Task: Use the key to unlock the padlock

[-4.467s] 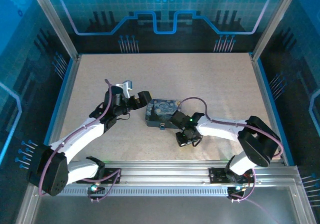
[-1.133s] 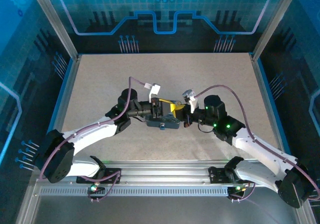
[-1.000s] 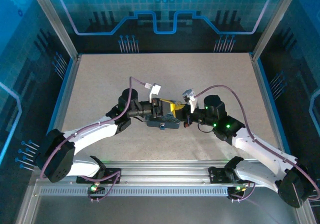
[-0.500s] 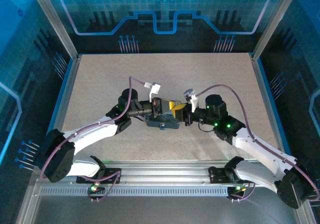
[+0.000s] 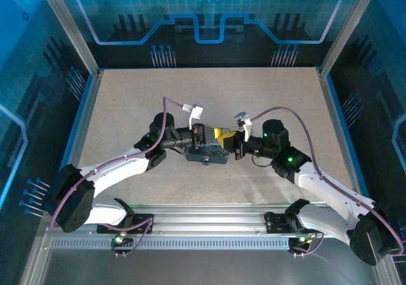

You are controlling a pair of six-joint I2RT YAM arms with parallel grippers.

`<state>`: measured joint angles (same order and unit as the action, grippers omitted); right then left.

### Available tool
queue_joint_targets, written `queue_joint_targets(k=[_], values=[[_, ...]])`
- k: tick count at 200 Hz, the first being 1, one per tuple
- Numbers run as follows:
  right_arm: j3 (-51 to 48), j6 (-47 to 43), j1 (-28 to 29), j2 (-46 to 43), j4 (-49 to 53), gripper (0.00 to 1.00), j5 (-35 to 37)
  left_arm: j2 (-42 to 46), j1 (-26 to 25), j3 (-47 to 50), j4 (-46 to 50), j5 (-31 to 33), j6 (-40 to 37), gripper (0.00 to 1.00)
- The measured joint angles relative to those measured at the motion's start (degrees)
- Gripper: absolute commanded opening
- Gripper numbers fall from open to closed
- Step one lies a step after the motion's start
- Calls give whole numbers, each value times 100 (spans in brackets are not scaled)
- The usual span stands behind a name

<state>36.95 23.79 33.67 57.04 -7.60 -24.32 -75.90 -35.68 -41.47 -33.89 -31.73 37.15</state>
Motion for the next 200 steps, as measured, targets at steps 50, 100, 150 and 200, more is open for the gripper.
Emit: queue_joint_targets(k=[50,100,150,200], values=[[0,-7,-11,0,50,0,28,107,-11,0,103,68,-125,59],[11,-243,-59,369,496,0,249,1049,-11,22,1292,863,-605,81],[199,-282,-199,1397,654,0,286,1867,-11,634,2549,1541,-621,81],[321,-81,-424,2262,205,0,129,1845,-11,1491,2975,1694,-70,82]])
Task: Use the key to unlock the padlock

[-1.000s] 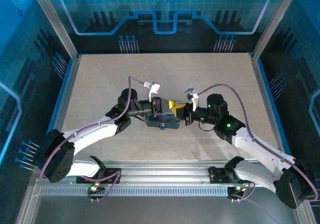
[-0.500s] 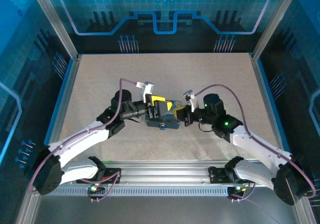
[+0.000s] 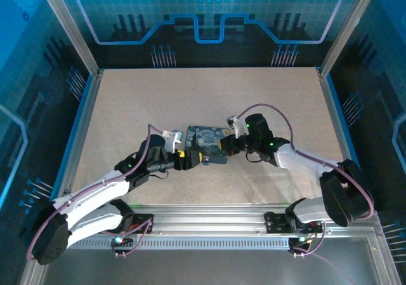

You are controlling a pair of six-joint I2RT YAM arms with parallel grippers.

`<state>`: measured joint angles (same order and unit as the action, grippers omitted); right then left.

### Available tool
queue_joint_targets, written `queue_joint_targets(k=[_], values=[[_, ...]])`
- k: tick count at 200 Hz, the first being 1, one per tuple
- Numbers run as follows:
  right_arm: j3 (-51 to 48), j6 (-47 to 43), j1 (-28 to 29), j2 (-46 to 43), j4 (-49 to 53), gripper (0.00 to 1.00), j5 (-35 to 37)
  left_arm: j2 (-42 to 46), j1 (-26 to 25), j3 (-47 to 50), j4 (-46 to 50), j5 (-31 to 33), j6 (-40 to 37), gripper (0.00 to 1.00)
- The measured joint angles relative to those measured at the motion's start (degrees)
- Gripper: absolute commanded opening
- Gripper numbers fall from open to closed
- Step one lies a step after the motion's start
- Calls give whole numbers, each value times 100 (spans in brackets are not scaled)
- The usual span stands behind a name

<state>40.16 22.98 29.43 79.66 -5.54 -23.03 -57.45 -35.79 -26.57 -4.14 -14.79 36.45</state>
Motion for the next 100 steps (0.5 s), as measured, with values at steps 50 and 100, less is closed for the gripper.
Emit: queue_joint_targets(k=[50,100], values=[[2,57,-138,407,-382,0,-214,-990,0,85,-634,-157,437,83],[2,105,-299,549,-614,1,-323,-1869,236,-11,-1128,-262,459,83]])
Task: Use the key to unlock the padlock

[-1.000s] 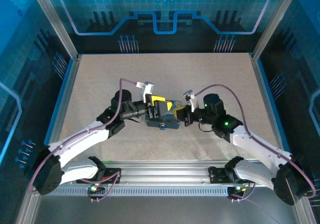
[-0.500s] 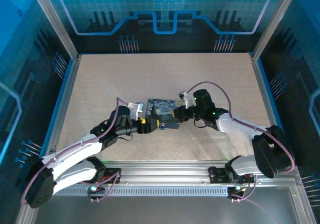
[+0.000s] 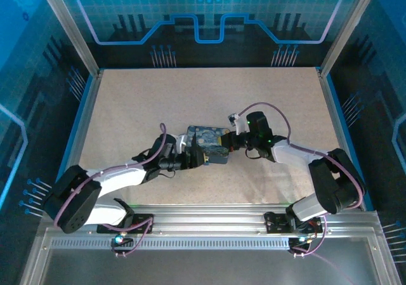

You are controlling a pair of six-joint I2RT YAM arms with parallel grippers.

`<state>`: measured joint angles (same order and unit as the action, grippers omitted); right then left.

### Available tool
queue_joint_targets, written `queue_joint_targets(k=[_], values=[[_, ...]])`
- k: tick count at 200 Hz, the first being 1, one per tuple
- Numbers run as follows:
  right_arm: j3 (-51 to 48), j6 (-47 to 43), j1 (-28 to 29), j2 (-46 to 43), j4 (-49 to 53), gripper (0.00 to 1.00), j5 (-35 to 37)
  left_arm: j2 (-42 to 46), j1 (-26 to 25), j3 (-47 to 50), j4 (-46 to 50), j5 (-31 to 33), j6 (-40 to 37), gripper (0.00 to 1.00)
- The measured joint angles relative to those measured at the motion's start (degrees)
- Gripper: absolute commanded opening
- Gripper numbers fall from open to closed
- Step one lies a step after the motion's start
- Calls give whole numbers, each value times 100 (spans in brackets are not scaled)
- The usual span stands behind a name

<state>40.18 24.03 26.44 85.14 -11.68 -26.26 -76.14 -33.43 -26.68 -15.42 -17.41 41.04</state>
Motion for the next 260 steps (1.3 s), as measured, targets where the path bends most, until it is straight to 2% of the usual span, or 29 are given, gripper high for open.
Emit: queue_joint_targets(k=[84,126,192,260], values=[[0,42,-26,286,-160,0,-39,-752,636,-579,-341,-146,-551,83],[0,63,-26,302,-197,0,-28,-629,634,-466,-428,15,-951,83],[0,61,-26,302,-195,0,-13,-219,-114,-52,-400,763,-1530,82],[0,59,-26,302,-192,0,28,-1095,-800,-337,-354,1646,-2044,77]])
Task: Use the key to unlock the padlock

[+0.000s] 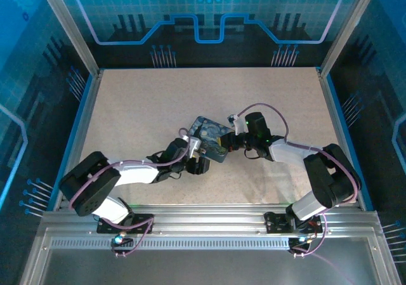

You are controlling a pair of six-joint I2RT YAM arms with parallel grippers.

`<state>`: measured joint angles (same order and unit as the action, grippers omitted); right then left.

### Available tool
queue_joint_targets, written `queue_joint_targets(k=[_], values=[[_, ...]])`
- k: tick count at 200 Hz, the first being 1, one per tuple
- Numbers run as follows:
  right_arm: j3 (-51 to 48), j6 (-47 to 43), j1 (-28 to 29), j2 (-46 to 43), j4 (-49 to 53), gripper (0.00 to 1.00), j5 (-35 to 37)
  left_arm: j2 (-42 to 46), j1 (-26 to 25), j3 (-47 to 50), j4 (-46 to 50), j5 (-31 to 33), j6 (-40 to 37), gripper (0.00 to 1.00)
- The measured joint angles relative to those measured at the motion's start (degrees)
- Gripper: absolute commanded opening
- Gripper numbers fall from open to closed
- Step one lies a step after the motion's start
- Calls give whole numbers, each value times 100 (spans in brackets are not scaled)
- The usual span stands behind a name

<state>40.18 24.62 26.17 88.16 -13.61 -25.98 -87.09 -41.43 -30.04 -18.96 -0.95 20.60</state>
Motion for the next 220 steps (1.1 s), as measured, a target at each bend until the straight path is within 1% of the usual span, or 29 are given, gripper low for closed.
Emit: queue_joint_targets(k=[23,59,137,220], values=[[0,0,0,0,2,0,0,-177,-111,-175,0,247,-98,74],[0,-2,0,0,2,0,0,-323,-151,-306,2,525,-236,69],[0,-4,0,-2,2,0,11,-682,-151,-525,9,763,-501,62],[0,-4,0,-4,2,0,44,-839,-149,-586,-2,918,-621,43]])
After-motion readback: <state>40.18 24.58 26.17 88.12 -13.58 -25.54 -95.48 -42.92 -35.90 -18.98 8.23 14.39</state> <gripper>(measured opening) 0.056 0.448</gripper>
